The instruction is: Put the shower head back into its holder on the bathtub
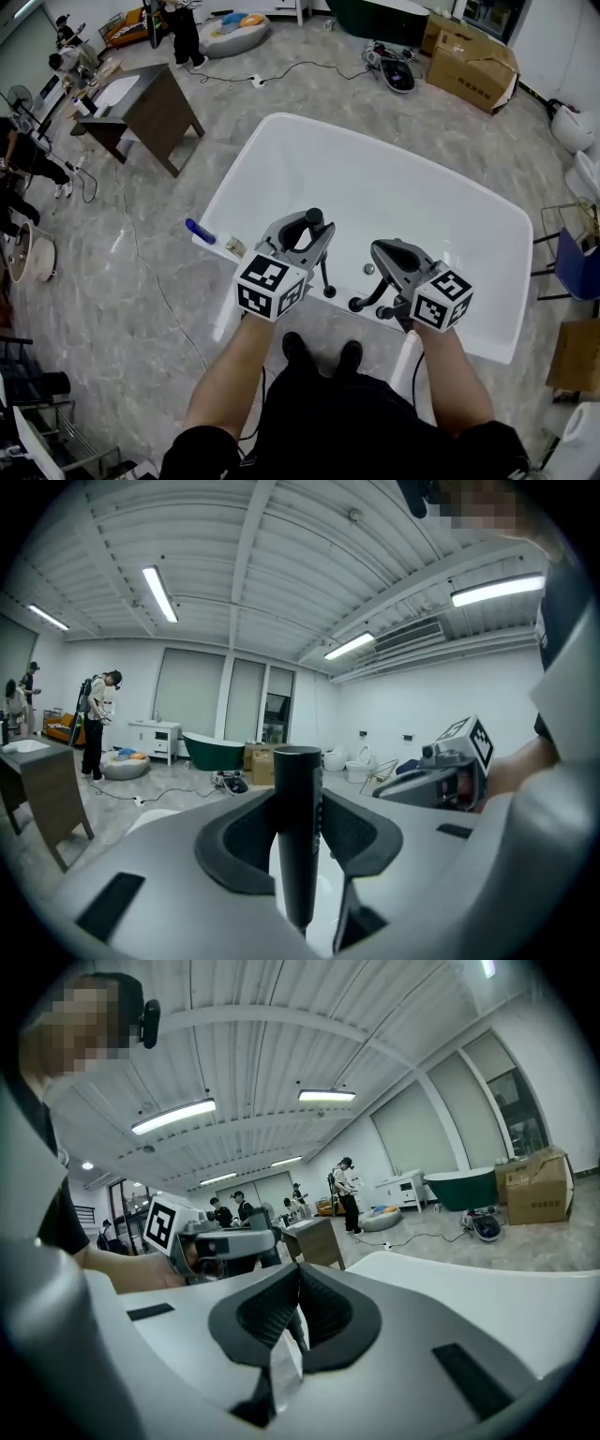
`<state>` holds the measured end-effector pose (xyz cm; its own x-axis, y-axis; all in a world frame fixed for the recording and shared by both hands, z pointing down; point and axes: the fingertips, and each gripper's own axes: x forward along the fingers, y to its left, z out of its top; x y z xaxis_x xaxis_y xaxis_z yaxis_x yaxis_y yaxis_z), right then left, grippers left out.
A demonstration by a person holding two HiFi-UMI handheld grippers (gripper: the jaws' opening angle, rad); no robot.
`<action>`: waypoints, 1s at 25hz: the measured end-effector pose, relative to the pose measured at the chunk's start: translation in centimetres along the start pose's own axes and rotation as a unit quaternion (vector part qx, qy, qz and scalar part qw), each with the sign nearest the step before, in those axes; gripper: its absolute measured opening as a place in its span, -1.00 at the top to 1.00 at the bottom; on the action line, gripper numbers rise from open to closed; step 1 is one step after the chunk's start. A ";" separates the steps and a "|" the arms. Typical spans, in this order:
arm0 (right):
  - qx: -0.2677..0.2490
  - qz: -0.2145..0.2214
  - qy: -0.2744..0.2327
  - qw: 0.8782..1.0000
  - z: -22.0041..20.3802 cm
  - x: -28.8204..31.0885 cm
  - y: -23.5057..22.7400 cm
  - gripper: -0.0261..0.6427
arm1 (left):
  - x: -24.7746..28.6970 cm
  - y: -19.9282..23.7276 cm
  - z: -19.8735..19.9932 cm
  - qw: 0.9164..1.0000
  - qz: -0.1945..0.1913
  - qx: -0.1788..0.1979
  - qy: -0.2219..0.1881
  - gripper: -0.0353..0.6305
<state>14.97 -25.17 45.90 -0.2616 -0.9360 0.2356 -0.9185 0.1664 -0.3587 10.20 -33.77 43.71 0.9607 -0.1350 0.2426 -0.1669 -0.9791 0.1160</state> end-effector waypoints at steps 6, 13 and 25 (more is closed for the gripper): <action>-0.002 0.005 -0.009 1.000 -0.1 -1.3 0.1 0.88 | 0.6 -0.3 -4.1 0.999 0.017 -0.022 0.025 0.45; 0.007 0.018 -0.008 1.000 -1.6 -2.1 0.9 0.88 | 0.4 -0.6 -8.3 0.996 0.053 -0.015 0.066 0.45; 0.022 0.025 0.004 0.999 -4.0 -2.7 2.6 0.88 | 1.2 -1.0 -17.2 0.986 0.060 -0.060 0.141 0.45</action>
<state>12.12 -20.96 47.99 -0.3101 -0.9243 0.2226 -0.8903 0.2001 -0.4092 7.73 -30.37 60.46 0.8360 -0.1838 0.5171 -0.3163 -0.9314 0.1803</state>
